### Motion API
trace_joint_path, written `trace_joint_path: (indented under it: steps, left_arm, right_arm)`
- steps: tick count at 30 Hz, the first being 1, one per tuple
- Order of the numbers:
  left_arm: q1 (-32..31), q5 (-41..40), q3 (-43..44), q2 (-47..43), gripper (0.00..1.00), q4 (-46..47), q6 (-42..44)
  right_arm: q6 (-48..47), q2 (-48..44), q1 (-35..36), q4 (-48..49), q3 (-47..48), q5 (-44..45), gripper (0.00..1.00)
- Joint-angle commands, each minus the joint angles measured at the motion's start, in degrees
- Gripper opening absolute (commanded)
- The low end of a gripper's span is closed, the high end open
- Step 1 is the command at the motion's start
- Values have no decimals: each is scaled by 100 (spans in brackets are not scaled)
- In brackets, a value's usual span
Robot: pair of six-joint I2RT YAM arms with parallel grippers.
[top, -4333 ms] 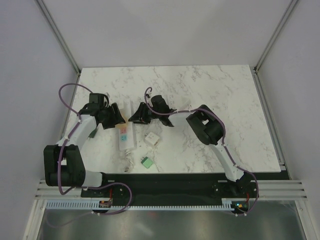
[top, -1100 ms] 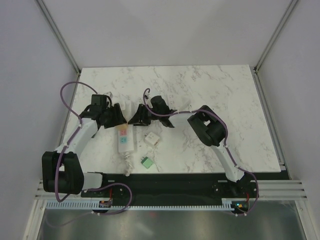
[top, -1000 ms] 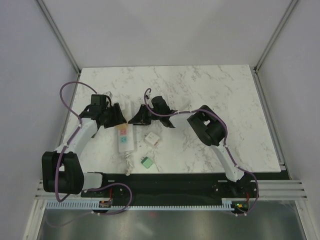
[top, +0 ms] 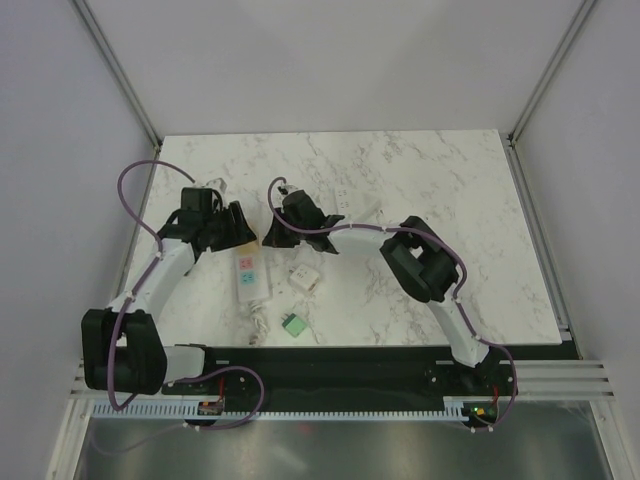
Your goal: Pull the plug off the socket
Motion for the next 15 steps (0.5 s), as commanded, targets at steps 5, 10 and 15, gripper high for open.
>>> trace_joint_path:
  steps: [5,10,15]
  left_arm:
    - [-2,-670,122,-570,2,236,-33]
    - [-1,-2327,183,-1053,2,-228,-313]
    - [-1,-3509,552,-1160,2,-721,-577]
  right_arm:
    - [-955,-1096,-48,-909,-492,279,0]
    - [-1289,-1809,-31,-1094,-1264,358,0]
    - [-1395,-2311,-13,-981,-1854,262,0]
